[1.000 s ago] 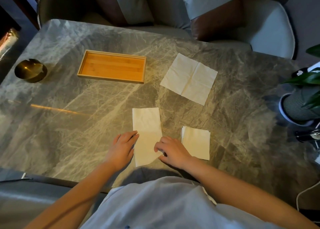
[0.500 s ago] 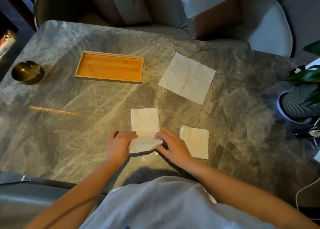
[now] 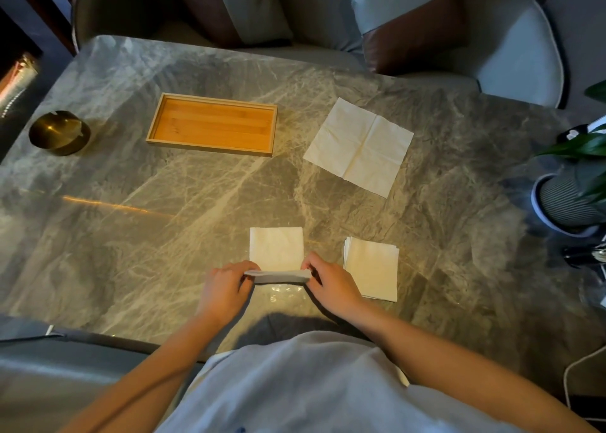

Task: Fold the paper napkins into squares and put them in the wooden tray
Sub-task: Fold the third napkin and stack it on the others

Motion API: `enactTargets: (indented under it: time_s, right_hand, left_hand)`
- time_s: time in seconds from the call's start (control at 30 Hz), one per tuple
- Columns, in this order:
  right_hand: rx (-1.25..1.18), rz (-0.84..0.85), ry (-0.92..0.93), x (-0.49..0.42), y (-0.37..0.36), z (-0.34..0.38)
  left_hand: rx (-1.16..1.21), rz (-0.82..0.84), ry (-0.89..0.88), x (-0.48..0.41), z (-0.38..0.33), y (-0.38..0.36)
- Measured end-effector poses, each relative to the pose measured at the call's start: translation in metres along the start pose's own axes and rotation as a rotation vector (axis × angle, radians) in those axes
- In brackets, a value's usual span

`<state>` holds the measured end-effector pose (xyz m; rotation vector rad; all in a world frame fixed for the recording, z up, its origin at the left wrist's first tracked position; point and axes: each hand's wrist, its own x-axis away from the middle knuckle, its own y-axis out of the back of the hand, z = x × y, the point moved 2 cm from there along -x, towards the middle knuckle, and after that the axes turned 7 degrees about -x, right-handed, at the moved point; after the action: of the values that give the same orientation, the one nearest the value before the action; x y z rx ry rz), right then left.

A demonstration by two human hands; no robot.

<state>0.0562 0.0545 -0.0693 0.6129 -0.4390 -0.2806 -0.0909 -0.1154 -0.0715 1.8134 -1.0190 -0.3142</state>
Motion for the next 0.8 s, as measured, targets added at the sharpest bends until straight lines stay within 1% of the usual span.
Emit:
enactTargets:
  time_s: [0.13,0.3,0.43,0.63,0.8]
  right_hand:
    - [-0.036,-0.044,-0.042,-0.003,-0.001,-0.002]
    - [-0.083,-0.031,-0.128,-0.005,-0.002,-0.002]
    - [-0.098,-0.046,-0.183,-0.004,-0.003,-0.004]
    - [-0.082,-0.042,-0.218,-0.006,-0.004,-0.002]
    - [-0.074,-0.066,-0.238,-0.007,-0.005,-0.002]
  left_hand:
    - [0.033,0.012,0.118,0.001,-0.001,-0.005]
    - [0.05,0.017,0.186,0.004,-0.001,-0.008]
    - [0.073,0.022,0.21,0.004,-0.002,-0.009]
    - [0.066,0.016,0.215,0.003,-0.002,-0.012]
    - [0.011,0.01,0.187,0.001,-0.001,-0.013]
